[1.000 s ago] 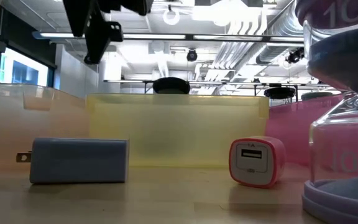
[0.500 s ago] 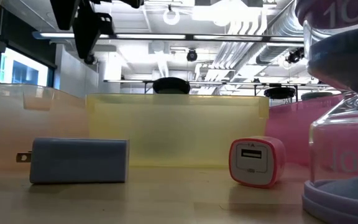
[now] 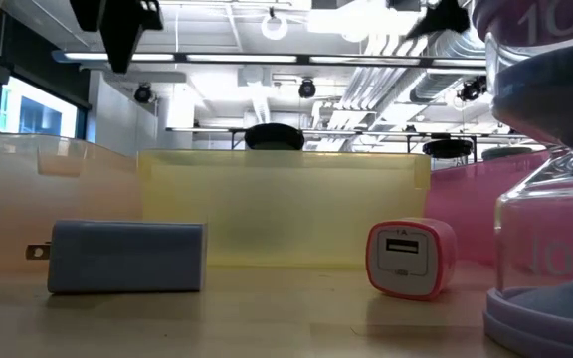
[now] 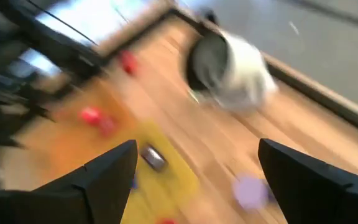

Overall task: Pick & Place Office items
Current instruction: Put the gray hourglass timer into the red bin

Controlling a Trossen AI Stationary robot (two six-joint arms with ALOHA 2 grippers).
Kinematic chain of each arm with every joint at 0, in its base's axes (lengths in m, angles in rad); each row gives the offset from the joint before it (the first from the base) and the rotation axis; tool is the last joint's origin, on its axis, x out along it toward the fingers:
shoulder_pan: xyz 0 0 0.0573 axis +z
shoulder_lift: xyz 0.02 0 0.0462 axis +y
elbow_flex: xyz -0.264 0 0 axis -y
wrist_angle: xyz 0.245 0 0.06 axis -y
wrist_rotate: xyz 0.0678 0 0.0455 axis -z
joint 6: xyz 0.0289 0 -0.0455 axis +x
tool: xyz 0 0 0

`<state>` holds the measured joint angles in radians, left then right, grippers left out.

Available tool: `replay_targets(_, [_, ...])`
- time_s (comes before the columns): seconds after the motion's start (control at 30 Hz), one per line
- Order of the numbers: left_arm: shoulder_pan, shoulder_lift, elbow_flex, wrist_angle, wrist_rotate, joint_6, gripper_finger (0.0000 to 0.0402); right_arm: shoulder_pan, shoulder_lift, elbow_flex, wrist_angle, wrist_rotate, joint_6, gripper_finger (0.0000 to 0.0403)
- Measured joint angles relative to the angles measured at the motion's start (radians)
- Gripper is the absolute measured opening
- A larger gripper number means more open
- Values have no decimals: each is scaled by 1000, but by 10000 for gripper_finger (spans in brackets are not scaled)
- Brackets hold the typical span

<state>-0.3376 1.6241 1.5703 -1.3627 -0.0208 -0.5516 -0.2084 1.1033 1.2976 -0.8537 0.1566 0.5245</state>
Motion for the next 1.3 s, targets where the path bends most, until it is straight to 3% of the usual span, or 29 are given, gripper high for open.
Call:
replay_targets(0.13, [-19,-50,0,-20,-78,-6,322,-68,63,0,-102,-15,33,326])
replay_targets(0.3, [-20,-96,0,-24,-100,-5,322,-117,159,0,-115,-108,14,326])
replay_targets(0.77, [-22,-183,0,-56,-115,-6,322,-129,444,0,-141,-100,-1,325])
replay_targets(1.17, [-22,-208,-1,-24,-184,-29,322,-131,492,-1,-154,-48,20,325])
replay_targets(1.3, [-22,-208,-1,17,-184,-33,322,-144,492,-1,-158,-97,19,325])
